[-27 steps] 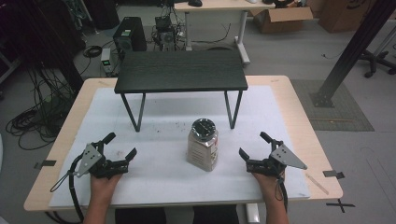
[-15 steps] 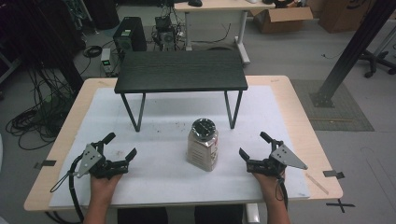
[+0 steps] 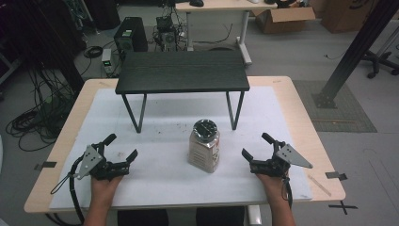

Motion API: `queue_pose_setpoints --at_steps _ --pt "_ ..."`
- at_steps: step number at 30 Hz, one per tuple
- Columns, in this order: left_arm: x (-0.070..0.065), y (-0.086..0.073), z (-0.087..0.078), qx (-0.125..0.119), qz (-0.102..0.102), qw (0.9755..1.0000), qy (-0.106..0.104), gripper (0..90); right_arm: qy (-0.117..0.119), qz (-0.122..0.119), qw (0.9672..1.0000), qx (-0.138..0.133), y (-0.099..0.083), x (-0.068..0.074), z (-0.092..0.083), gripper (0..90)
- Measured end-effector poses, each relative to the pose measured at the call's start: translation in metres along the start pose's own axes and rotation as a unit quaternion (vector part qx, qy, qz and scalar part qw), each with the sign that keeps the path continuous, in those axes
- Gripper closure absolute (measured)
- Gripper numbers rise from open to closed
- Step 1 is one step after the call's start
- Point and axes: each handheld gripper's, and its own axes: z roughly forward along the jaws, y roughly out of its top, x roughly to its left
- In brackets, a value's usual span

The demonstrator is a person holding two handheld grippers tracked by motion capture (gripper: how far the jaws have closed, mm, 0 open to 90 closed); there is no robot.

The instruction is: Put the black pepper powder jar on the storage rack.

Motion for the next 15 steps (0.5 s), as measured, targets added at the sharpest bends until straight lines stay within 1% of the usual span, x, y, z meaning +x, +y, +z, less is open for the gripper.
queue_pose_setpoints --at_steps 3,9,15 --pt "0.0 0.0 0.0 0.0 -0.001 1.0 0.0 0.2 0.009 0.004 0.9999 -0.008 0.005 0.004 0.0 0.0" --pt "0.0 0.0 0.0 0.001 -0.002 1.0 -0.001 0.2 0.026 -0.003 0.9995 -0.016 0.022 0.013 0.004 0.0" --pt "0.0 0.0 0.0 0.001 -0.002 1.0 0.0 0.2 0.045 -0.008 0.9989 -0.012 0.033 0.021 0.01 0.0"
